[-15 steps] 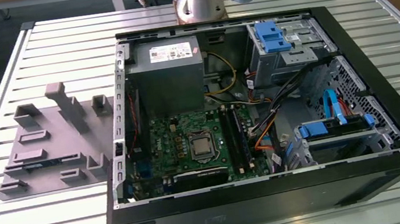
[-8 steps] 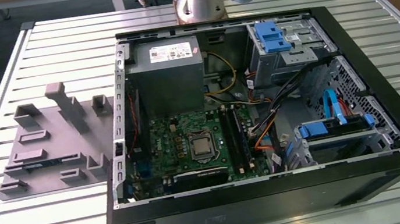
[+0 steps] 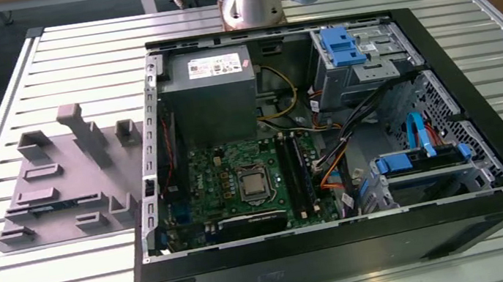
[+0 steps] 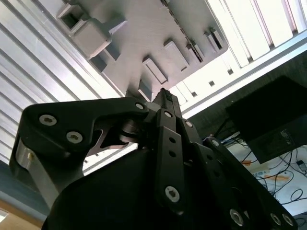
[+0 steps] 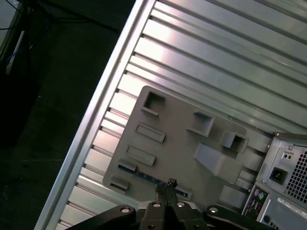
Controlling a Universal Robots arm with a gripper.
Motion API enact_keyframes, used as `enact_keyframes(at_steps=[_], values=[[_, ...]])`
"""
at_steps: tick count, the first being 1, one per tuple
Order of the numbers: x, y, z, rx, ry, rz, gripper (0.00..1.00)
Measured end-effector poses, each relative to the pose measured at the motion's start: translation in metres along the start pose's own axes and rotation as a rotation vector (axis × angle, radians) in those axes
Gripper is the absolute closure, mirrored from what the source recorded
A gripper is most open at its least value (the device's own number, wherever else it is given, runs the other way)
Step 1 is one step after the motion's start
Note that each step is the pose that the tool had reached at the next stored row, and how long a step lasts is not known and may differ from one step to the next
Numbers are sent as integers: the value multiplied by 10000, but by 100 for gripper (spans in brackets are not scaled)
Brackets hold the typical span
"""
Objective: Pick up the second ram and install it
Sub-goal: 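Pick up the second ram and move it above second insertion slot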
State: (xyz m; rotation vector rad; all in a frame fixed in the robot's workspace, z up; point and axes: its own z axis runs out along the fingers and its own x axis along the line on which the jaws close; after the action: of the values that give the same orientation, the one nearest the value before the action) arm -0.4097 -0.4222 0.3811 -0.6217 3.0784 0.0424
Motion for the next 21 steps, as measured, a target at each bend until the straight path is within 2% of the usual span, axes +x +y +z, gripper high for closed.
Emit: enact_keyframes(at_steps=[13,21], values=[[0,0,0,-4,19,-717,89],[0,0,0,-4,20,-749,89]])
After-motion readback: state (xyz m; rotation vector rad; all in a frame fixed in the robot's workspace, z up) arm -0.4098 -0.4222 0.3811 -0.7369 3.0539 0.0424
